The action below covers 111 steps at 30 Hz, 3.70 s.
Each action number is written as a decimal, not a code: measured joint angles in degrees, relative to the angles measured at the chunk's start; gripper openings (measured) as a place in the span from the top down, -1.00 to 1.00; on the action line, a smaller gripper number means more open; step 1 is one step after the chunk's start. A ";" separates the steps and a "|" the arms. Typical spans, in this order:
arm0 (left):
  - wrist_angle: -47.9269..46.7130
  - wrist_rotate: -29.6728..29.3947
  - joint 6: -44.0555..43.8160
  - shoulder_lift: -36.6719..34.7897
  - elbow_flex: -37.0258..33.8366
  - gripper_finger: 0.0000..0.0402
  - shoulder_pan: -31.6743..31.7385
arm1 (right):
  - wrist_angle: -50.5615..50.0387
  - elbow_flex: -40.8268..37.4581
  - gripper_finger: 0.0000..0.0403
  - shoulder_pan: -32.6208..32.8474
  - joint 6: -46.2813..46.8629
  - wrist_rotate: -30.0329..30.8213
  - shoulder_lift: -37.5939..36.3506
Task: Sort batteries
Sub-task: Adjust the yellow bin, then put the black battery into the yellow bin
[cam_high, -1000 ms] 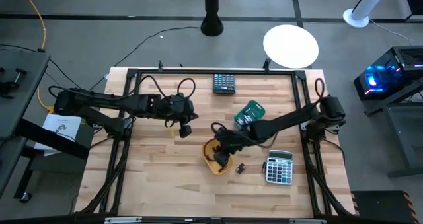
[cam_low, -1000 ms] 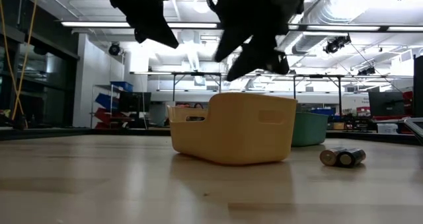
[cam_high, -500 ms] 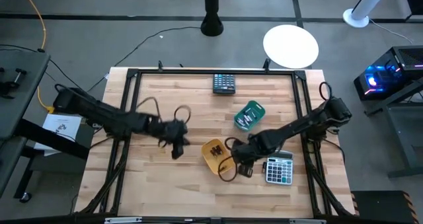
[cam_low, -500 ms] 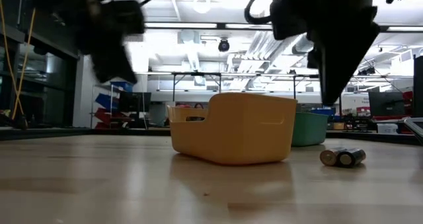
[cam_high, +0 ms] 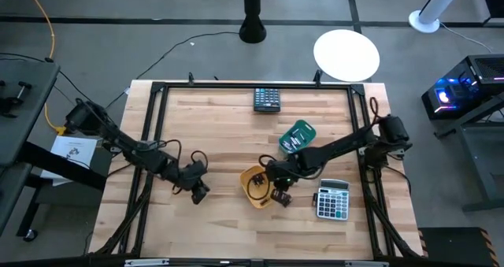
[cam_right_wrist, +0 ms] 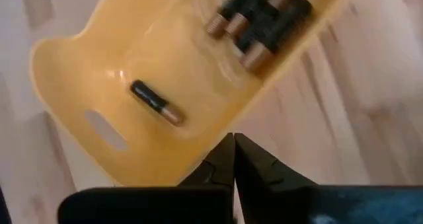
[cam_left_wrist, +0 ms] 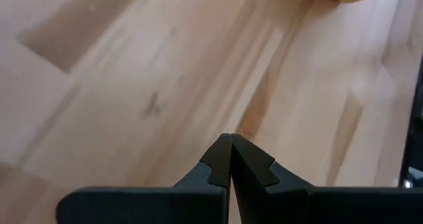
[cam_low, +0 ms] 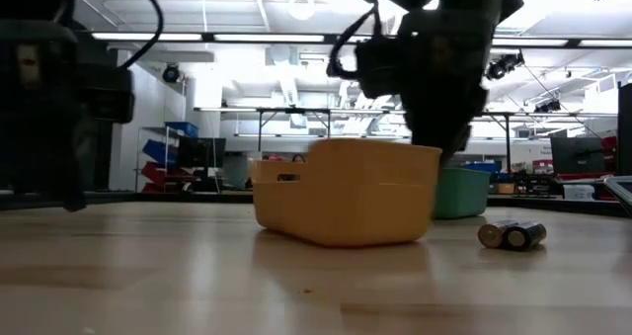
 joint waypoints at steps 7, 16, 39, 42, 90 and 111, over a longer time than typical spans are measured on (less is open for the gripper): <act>0.58 -1.52 -3.36 -0.02 -0.54 1.00 -3.63 | 8.21 6.46 1.00 -4.38 -4.78 -1.61 5.06; -0.03 -1.84 -2.28 -0.02 -0.54 1.00 -3.98 | 0.42 20.40 1.00 -9.25 -13.89 -1.80 9.92; -0.62 -5.31 -5.29 -0.17 -0.40 1.00 -3.08 | 8.31 24.51 0.41 -23.56 -26.76 -0.55 14.37; -0.51 -5.71 -6.92 -0.17 -0.40 1.00 -3.08 | 3.75 31.34 0.24 -24.97 -30.08 -0.82 20.73; -0.61 -13.73 2.07 -0.17 -0.38 1.00 0.17 | -23.28 52.25 0.83 -11.19 -35.18 -17.51 23.47; -0.88 -8.24 5.19 -0.15 -0.38 1.00 3.28 | -49.06 44.77 0.05 -1.87 -33.82 -4.88 18.84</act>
